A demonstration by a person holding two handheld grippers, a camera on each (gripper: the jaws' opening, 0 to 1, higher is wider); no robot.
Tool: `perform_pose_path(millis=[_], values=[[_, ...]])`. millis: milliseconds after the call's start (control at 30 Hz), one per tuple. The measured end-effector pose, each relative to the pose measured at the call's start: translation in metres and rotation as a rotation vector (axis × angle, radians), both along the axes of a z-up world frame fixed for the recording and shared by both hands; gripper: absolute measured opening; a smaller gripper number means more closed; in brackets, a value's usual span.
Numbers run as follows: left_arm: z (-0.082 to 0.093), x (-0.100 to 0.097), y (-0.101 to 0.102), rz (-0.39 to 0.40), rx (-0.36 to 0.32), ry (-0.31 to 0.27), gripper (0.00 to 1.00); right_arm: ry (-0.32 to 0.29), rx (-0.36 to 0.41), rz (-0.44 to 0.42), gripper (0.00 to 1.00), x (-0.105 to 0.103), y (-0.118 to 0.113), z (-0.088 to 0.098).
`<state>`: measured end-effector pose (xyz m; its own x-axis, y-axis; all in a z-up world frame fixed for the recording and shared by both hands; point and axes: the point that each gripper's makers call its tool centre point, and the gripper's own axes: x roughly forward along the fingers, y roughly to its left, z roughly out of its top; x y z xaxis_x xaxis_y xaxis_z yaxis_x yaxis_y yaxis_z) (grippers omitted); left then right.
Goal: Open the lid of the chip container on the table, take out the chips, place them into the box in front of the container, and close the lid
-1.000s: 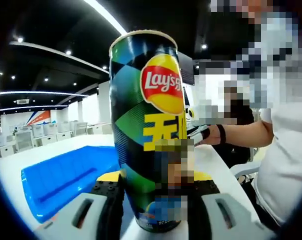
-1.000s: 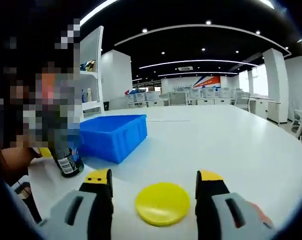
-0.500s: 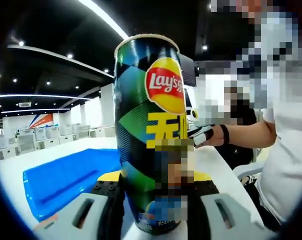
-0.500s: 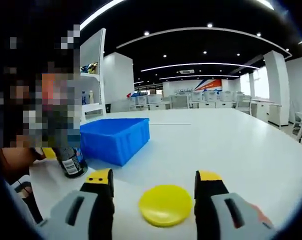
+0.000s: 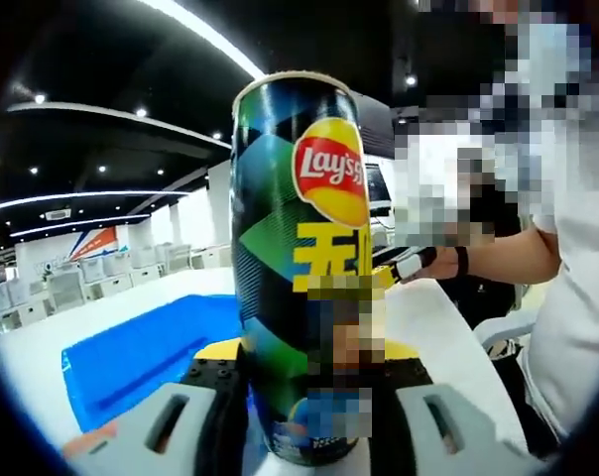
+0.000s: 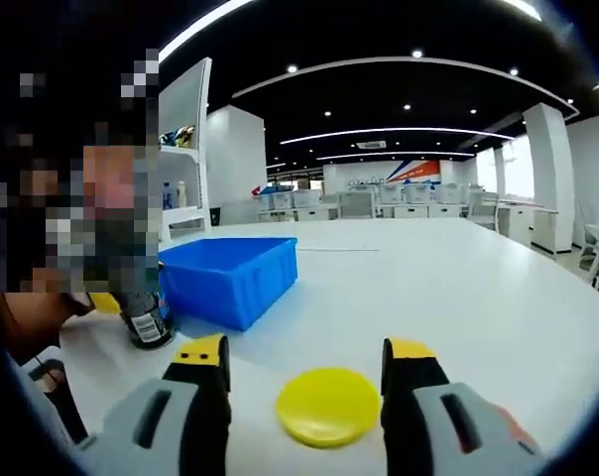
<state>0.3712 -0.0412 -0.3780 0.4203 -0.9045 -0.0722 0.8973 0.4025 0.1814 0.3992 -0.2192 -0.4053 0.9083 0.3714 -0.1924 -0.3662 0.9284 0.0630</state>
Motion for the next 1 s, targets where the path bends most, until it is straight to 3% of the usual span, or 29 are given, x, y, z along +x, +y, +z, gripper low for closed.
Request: perform_pose_path(millis=[133, 200, 333, 433, 567, 700, 833, 900, 933, 1000], values=[[0.008, 0.002, 0.002, 0.028, 0.002, -0.042, 0.45, -0.026, 0.002, -0.013, 0.57, 0.000, -0.003, 0.004], [0.006, 0.007, 0.006, 0.059, 0.061, -0.089, 0.45, -0.029, 0.005, -0.015, 0.56, -0.001, -0.004, 0.005], [0.003, 0.003, 0.006, 0.048, 0.103, -0.093, 0.46, -0.046, -0.008, -0.029, 0.56, -0.001, -0.007, 0.009], [0.000, 0.000, 0.012, 0.047, 0.177, -0.087, 0.46, -0.079, 0.016, -0.042, 0.54, -0.002, -0.010, 0.018], [0.009, 0.000, 0.018, 0.062, 0.231, -0.132, 0.46, -0.097, 0.046, -0.044, 0.53, -0.001, -0.010, 0.023], [0.011, 0.002, 0.028, 0.074, 0.280, -0.119, 0.46, -0.168, 0.050, -0.063, 0.46, 0.001, -0.013, 0.032], [0.010, 0.000, 0.040, 0.086, 0.344, -0.126, 0.46, -0.188, 0.081, -0.072, 0.45, 0.003, -0.016, 0.036], [0.007, -0.002, 0.049, 0.096, 0.378, -0.072, 0.46, -0.219, 0.063, -0.053, 0.42, 0.001, -0.013, 0.041], [0.009, -0.002, 0.051, 0.090, 0.380, -0.074, 0.46, -0.250, 0.056, -0.049, 0.41, 0.000, -0.011, 0.047], [0.005, -0.004, 0.060, 0.085, 0.461, -0.088, 0.46, -0.263, 0.068, -0.028, 0.41, -0.003, -0.006, 0.052]])
